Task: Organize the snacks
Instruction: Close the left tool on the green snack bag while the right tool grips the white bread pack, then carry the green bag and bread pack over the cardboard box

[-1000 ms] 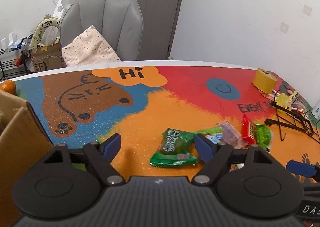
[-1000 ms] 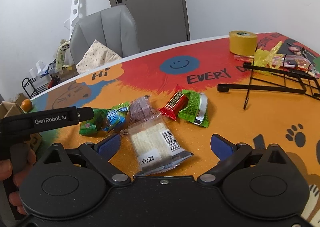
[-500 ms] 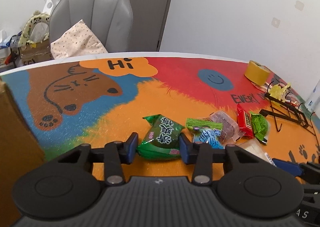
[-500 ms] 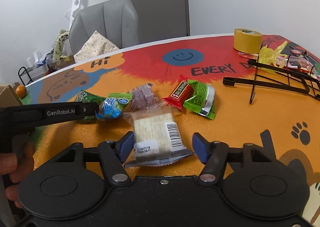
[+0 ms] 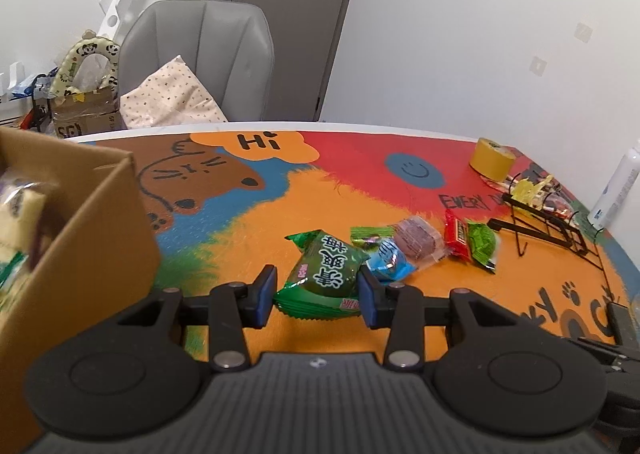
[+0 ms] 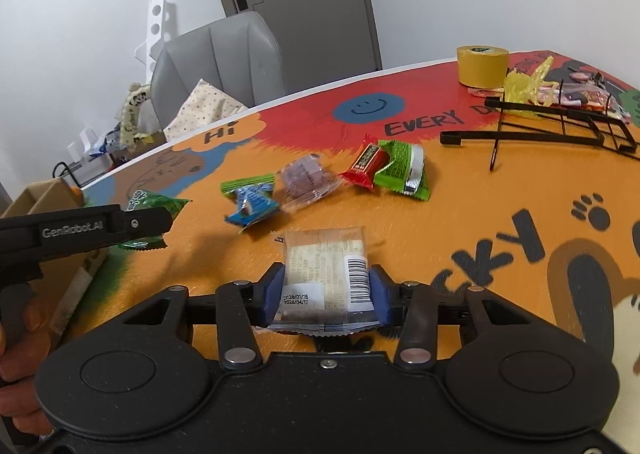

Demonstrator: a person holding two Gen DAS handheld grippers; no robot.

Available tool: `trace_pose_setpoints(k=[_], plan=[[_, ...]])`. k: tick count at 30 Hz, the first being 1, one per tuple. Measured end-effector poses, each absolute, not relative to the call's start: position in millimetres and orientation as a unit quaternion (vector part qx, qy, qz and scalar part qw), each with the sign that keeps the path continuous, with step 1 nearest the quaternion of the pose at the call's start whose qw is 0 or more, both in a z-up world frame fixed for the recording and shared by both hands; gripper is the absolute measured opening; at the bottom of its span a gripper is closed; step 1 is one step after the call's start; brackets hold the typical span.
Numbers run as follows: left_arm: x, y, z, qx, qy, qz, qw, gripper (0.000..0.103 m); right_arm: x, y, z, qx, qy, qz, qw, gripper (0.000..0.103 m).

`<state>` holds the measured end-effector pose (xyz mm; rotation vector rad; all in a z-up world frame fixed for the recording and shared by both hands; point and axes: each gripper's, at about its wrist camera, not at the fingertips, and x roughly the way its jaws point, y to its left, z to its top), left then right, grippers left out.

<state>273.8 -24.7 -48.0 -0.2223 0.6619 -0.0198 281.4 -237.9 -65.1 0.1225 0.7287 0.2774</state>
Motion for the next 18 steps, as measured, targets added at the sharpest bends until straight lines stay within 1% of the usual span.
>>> trace_pose_setpoints(k=[9,13,14,15,16,18], plan=[[231,-16,-19,-0.111,0.292,-0.006,0.950,0.041,257,-243,-51,0.095,0.340,0.145,0.924,0.041],[216,-5,-4,-0.112,0.274,0.001,0.955,0.041,248,-235,-41,0.093,0.328,0.153,0.927,0.040],[211,-2,-1,-0.113,0.269,0.003,0.956,0.041,246,-233,-39,0.093,0.325,0.157,0.928,0.019],[208,0,2,-0.114,0.266,0.005,0.957,0.041,244,-231,-37,0.095,0.327,0.168,0.925,0.003],[204,3,4,-0.115,0.263,0.007,0.958,0.041,243,-230,-36,0.103,0.330,0.176,0.922,0.001],[197,8,7,-0.116,0.258,0.010,0.959,0.041,240,-226,-34,0.101,0.327,0.180,0.922,0.001]])
